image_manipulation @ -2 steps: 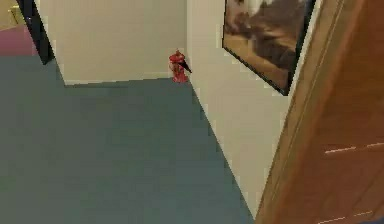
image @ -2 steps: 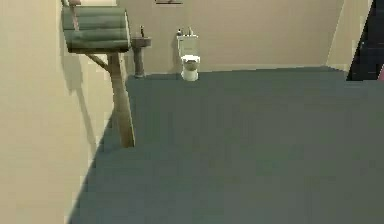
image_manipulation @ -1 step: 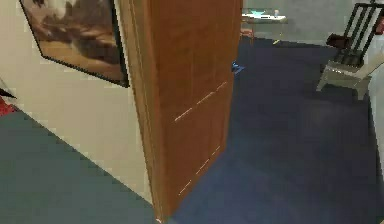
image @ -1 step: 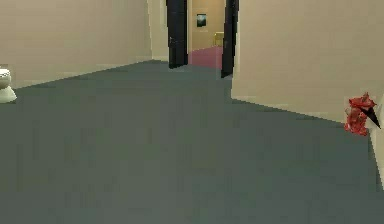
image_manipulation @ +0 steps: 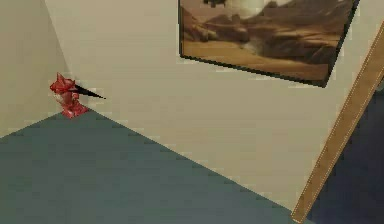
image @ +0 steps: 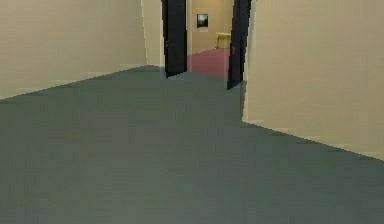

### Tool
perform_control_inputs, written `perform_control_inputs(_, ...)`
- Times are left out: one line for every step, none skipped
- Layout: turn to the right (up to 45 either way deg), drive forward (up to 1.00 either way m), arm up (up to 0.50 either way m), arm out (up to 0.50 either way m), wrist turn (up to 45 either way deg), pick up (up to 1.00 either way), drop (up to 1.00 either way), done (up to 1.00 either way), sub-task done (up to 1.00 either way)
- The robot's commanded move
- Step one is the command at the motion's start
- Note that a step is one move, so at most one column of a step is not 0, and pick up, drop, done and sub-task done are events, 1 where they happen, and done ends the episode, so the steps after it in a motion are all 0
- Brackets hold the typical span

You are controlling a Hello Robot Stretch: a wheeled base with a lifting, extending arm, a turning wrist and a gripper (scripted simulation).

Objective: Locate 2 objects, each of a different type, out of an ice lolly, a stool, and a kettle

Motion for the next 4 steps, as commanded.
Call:
perform_control_inputs(0.0, 1.0, 0.0, 0.0, 0.0, 0.0, 0.0, 0.0, 0.0)
perform_control_inputs(0.0, 1.0, 0.0, 0.0, 0.0, 0.0, 0.0, 0.0, 0.0)
perform_control_inputs(0.0, 1.0, 0.0, 0.0, 0.0, 0.0, 0.0, 0.0, 0.0)
perform_control_inputs(3.0, 0.0, 0.0, 0.0, 0.0, 0.0, 0.0, 0.0, 0.0)
